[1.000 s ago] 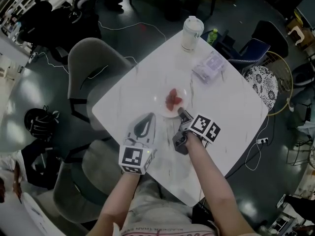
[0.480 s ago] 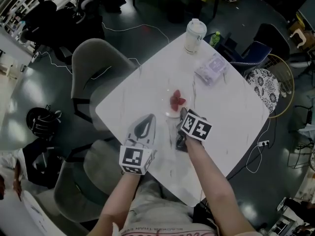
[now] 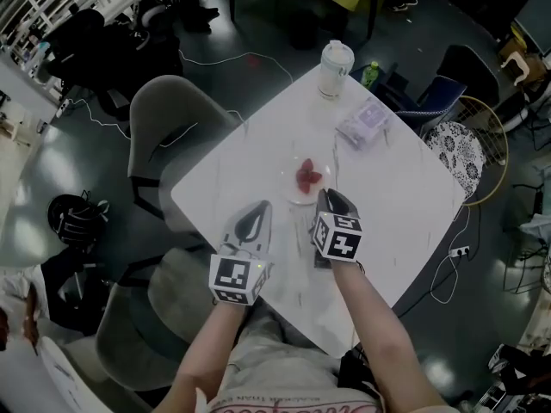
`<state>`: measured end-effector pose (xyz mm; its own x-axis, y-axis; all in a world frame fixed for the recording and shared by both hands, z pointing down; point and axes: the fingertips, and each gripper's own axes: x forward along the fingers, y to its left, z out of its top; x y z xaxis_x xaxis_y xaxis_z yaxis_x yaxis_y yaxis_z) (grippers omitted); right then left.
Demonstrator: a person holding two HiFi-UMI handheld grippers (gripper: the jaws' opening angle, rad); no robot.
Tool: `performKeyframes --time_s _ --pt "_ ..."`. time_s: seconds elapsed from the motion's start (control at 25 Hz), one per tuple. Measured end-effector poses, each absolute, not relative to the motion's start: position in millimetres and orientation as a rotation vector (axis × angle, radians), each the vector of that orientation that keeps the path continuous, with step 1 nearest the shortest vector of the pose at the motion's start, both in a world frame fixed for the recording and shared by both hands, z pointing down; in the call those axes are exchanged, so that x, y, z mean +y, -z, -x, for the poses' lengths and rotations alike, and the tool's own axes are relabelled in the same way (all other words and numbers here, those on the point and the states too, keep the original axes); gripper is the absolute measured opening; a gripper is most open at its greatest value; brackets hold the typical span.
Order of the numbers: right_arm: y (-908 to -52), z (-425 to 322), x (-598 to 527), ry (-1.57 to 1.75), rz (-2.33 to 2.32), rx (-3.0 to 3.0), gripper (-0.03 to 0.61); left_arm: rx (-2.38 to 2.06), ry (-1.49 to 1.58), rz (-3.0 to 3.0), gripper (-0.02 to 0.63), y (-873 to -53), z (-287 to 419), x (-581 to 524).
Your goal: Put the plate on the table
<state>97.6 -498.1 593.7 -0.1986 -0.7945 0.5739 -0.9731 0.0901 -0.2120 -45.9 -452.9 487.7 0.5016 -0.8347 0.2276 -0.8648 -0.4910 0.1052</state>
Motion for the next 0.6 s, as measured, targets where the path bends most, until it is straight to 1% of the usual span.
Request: performKeyframes --time_s 0.2,0.6 --pt "-549 -82 -471 -0.652 -1.723 -2.180 0.006 -1.449 -0.189 -2.567 0.008 -472 46 -438" --pt "-458 -63 -398 -0.445 -1.673 -2.433 0.003 -1.422 -0.098 -2.663 0.008 -429 38 -395"
